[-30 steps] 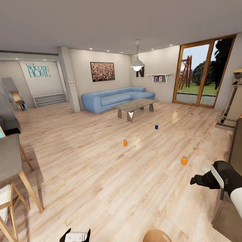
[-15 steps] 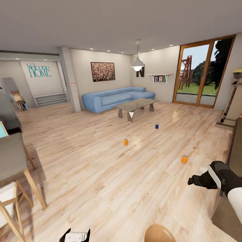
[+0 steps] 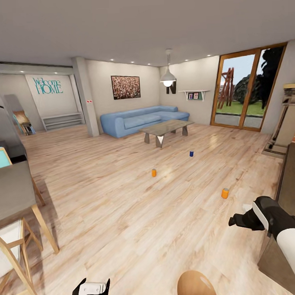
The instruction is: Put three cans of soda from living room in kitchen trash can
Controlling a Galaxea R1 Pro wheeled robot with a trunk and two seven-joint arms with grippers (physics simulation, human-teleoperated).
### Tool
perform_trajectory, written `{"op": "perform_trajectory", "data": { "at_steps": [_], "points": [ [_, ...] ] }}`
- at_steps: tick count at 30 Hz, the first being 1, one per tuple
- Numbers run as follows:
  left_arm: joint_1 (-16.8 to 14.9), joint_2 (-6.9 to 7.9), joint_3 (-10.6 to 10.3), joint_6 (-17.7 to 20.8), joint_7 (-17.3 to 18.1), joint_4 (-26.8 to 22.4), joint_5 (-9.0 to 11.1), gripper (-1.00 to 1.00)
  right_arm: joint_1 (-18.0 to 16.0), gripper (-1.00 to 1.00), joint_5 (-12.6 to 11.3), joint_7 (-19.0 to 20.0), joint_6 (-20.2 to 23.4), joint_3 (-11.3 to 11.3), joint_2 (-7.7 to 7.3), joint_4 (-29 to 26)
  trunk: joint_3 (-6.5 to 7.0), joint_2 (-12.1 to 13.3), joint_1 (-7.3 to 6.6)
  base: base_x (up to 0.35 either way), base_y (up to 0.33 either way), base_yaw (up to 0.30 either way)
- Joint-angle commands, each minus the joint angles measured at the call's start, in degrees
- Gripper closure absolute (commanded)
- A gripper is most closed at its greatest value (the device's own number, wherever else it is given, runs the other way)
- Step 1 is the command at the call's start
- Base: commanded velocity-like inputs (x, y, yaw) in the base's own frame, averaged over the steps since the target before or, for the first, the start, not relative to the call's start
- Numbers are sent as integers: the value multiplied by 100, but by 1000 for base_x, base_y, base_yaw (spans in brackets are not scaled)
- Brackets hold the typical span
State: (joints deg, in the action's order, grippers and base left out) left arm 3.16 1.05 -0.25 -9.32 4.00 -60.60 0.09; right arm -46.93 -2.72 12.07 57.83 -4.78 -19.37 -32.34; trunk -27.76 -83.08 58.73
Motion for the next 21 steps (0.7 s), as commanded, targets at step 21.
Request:
{"op": "perform_trajectory", "data": {
  "at_steps": [21],
  "points": [
    [0,0,77,581,-5,27,13,-100,0,-100,4,-1,-231,98,162,-9,-287,-642,351,0,0,0]
  ]
}}
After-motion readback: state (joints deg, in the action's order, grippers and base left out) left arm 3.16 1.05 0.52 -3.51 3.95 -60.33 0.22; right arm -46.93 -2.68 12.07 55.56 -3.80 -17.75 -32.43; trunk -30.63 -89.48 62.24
